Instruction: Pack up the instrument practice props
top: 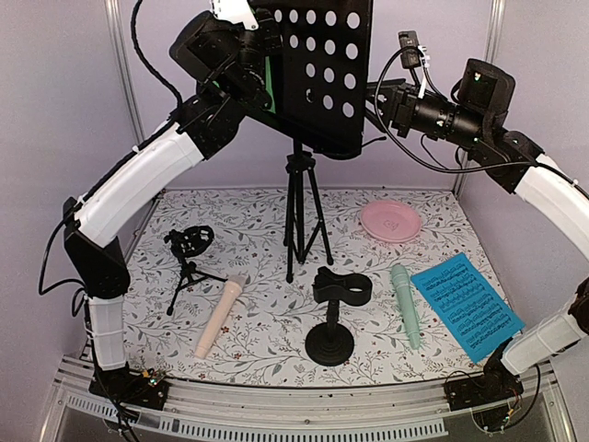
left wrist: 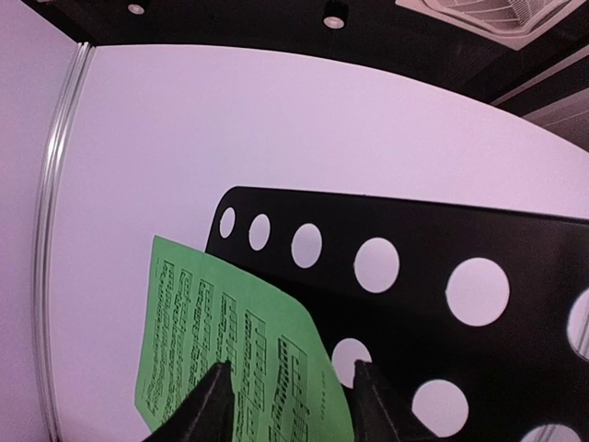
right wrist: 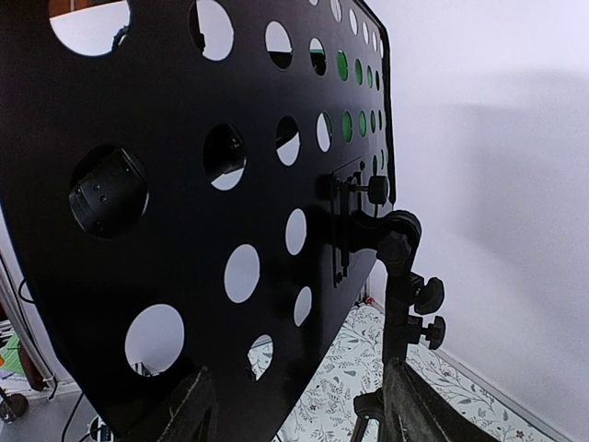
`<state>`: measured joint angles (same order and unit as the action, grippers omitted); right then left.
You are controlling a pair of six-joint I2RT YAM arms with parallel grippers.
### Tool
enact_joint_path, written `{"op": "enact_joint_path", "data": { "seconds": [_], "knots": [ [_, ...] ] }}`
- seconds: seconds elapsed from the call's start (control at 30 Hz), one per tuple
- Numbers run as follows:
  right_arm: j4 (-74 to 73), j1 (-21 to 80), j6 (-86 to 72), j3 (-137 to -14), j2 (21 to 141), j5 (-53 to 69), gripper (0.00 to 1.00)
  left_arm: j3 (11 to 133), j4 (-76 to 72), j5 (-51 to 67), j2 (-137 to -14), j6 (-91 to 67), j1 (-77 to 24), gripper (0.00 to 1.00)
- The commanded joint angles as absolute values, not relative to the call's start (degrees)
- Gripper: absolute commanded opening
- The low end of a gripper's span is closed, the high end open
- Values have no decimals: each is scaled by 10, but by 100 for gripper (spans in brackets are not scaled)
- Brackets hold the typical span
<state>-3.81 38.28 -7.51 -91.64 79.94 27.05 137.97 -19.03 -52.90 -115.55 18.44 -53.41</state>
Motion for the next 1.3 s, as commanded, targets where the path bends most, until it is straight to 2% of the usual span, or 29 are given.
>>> {"op": "enact_joint_path", "data": {
  "seconds": [0.0,0.2,0.43,0.67,0.9,0.97,1.1,1.27],
  "knots": [
    [-37,393,-82,-910,781,261,64,1383,-175,-517,-1153,182,-524,45],
    [-43,400,-83,-904,772,251,63,1381,-140,-488,-1150,132,-506,38],
    [-47,408,-84,-897,761,239,63,1379,-134,-478,-1147,110,-499,1],
    [-47,412,-85,-896,760,234,63,1373,-123,-373,-1105,73,-505,0],
    [-40,413,-85,-903,763,233,63,1395,-174,-231,-1047,91,-512,0],
    [-32,413,-84,-906,761,231,63,1409,-178,-260,-1030,138,-515,0],
    [-13,413,-79,-908,752,232,64,1381,-196,-398,-975,273,-506,0],
    [-6,413,-73,-898,738,219,65,1263,-212,-558,-898,444,-473,0]
  ]
}}
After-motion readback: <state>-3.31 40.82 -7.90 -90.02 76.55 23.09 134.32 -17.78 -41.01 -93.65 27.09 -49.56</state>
